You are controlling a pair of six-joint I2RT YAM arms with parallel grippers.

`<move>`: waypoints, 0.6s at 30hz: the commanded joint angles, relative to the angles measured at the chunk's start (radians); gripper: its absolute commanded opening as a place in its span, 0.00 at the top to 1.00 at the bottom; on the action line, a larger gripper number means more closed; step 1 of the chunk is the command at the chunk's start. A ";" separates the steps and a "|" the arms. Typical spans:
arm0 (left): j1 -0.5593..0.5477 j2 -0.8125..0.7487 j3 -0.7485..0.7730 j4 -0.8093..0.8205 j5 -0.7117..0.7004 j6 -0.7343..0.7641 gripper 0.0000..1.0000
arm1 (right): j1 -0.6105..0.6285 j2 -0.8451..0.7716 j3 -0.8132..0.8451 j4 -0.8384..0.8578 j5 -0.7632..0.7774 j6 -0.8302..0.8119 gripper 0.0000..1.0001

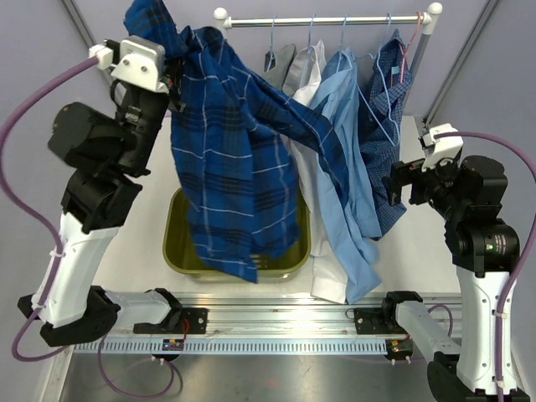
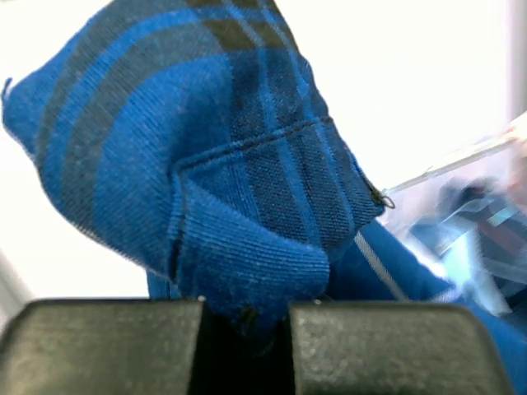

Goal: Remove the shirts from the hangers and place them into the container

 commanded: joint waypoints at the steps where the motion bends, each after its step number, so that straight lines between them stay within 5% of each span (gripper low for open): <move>1: 0.147 -0.009 -0.121 0.024 0.036 -0.121 1.00 | -0.036 -0.030 -0.034 0.083 -0.025 0.007 0.01; 10: 0.452 -0.162 -0.333 0.166 0.183 -0.402 1.00 | -0.047 -0.034 -0.087 0.098 -0.048 0.009 0.01; 18: 0.555 -0.242 -0.406 0.297 0.201 -0.574 1.00 | -0.053 -0.037 -0.097 0.035 -0.256 -0.119 0.01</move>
